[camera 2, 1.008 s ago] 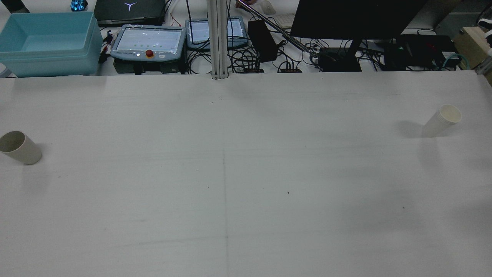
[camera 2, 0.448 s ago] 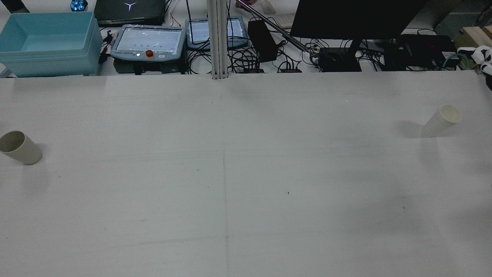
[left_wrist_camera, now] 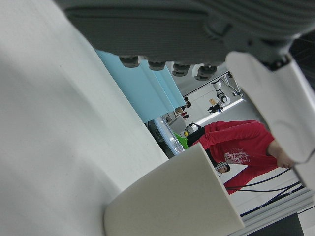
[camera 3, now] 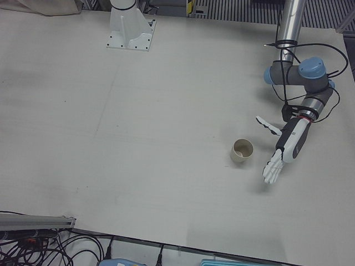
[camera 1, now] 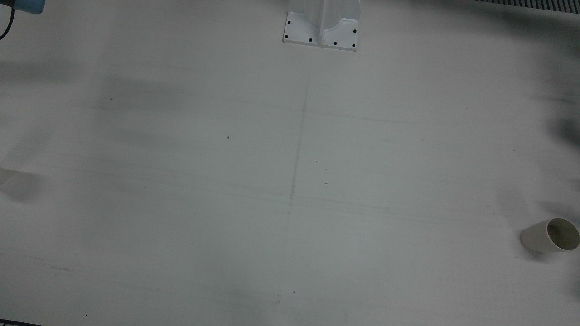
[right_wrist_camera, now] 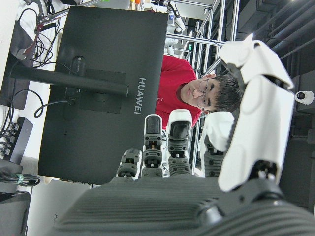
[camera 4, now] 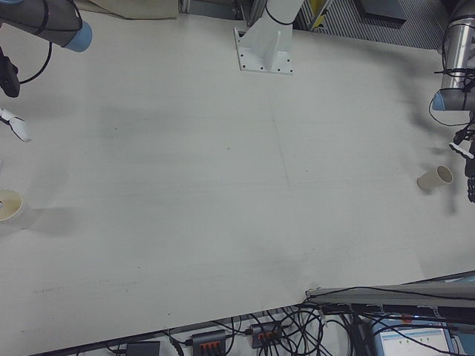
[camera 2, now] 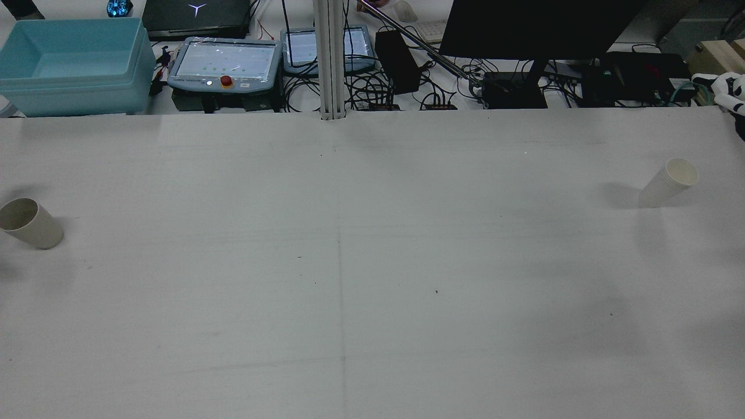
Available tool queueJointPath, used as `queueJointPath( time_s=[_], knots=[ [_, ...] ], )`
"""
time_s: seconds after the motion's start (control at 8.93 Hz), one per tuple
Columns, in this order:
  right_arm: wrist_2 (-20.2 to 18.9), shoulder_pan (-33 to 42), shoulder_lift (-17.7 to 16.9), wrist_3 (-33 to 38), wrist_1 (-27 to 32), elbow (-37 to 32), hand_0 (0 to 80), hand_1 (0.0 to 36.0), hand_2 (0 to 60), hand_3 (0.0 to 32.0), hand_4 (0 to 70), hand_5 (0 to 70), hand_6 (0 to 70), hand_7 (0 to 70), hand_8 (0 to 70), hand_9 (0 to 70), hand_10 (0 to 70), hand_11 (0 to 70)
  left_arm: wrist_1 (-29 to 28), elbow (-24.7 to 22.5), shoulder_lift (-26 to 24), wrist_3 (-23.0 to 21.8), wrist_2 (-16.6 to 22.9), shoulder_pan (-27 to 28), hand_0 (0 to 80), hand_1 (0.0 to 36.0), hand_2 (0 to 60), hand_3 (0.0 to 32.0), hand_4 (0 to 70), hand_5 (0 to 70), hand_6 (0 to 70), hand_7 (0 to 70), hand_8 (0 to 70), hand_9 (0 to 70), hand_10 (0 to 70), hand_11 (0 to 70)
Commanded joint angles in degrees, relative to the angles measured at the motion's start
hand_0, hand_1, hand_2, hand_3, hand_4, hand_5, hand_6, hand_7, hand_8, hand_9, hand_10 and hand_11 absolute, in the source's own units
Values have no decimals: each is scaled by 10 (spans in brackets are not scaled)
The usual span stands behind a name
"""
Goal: Pour water
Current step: 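Move the left hand toward the white paper cup near it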
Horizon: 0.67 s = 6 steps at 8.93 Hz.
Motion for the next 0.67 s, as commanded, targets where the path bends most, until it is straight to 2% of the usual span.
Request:
queueJointPath(
  time_s=[0.0, 0.56],
  knots=[
    [-1, 2, -16, 3, 2, 4, 551, 199, 326, 0, 538, 691, 406, 666, 208, 288, 71, 114, 9, 27, -36, 46, 0, 8, 455, 32, 0, 62, 56, 0, 0, 32, 0, 0, 0, 0],
    [-1, 1, -26, 2, 3, 4, 545, 197, 311, 0, 493, 659, 376, 619, 198, 280, 65, 105, 14, 33, -37, 78, 0, 33, 462, 47, 0, 50, 43, 0, 0, 28, 0, 0, 0, 0]
  ],
)
